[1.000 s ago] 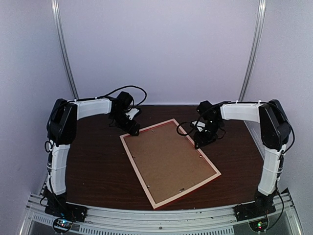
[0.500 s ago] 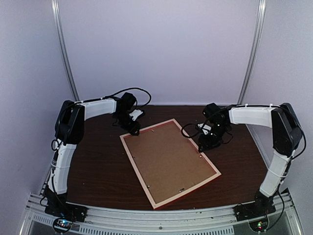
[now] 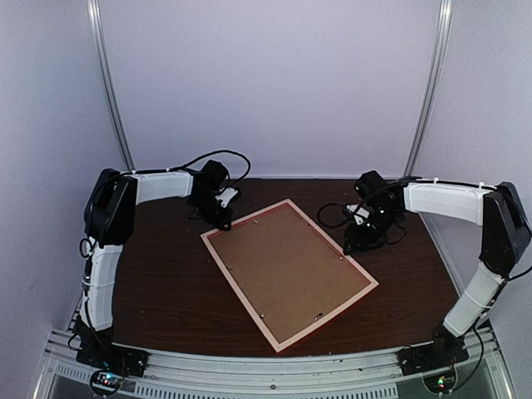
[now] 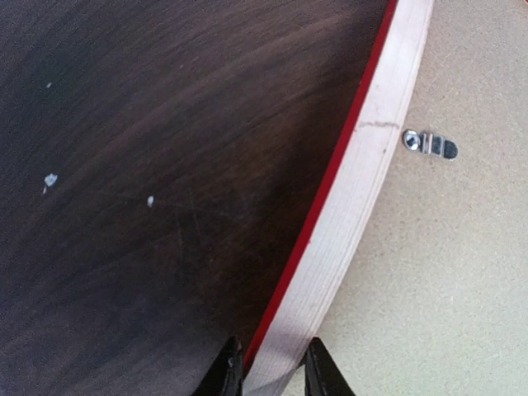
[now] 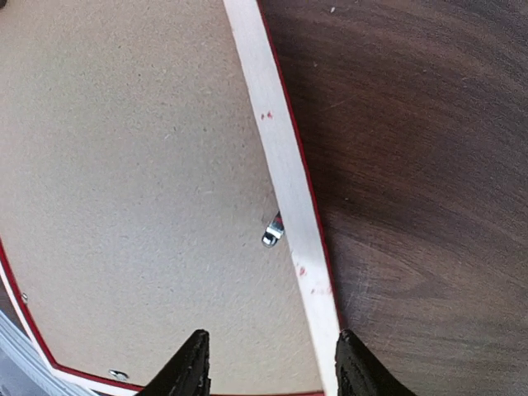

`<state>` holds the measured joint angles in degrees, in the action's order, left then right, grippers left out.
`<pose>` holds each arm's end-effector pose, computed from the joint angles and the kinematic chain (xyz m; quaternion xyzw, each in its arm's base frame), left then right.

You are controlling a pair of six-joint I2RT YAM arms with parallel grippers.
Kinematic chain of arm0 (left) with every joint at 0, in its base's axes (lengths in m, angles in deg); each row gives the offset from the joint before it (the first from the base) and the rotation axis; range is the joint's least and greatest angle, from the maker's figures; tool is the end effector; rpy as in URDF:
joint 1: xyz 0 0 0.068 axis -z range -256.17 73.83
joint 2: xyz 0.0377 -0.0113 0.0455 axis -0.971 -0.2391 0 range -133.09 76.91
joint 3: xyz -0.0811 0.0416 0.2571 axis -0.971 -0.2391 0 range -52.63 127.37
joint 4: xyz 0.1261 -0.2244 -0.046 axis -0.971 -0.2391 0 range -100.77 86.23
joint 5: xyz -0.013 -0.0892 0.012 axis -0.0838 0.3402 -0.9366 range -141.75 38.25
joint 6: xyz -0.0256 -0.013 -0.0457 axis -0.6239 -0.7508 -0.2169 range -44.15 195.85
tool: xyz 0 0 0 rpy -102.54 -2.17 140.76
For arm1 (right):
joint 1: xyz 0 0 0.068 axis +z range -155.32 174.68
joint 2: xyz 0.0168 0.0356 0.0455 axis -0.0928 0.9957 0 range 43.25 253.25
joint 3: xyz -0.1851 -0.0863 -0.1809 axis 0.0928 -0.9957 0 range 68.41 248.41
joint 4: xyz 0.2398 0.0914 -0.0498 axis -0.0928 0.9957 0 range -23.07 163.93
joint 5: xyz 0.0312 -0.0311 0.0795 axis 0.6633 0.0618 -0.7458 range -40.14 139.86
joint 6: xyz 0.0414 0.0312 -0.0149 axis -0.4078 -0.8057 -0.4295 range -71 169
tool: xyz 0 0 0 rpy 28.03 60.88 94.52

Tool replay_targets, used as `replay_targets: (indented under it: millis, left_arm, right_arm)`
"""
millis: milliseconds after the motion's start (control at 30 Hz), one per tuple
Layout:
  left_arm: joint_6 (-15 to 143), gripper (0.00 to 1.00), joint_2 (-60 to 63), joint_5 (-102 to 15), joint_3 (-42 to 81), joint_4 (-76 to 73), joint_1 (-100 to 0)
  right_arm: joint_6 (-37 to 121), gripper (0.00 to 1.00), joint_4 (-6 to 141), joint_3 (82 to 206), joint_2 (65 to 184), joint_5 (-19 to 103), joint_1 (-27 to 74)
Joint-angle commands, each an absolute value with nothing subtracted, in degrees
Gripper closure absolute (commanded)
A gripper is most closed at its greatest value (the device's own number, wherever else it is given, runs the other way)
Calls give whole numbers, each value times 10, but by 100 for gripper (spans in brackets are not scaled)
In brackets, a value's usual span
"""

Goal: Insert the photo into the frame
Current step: Rotate the photo frame at the center of the board.

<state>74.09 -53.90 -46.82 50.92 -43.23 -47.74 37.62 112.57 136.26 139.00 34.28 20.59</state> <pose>0.4216 -0.2317 0.1538 0.2341 0.9502 -0.0931 0.1837 0.2852 0.1492 0.2108 -0.1433 0.9702 0.1725 0.0915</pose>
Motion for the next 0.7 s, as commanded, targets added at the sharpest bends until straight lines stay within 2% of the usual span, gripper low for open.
replay_targets:
  millis: [0, 200, 467, 667]
  left_arm:
    - [646, 83, -507, -508, 425, -419, -487]
    - [557, 84, -435, -561, 310, -402, -487]
    - [454, 83, -307, -533, 119, -350, -478]
    - [405, 82, -207, -543, 15, -339, -436]
  right_arm:
    - [339, 47, 1141, 1352, 1356, 377, 199]
    - [304, 42, 1147, 1324, 1332, 403, 197]
    - [251, 39, 1102, 1271, 1321, 414, 197]
    - [231, 39, 1067, 1261, 1339, 401, 197]
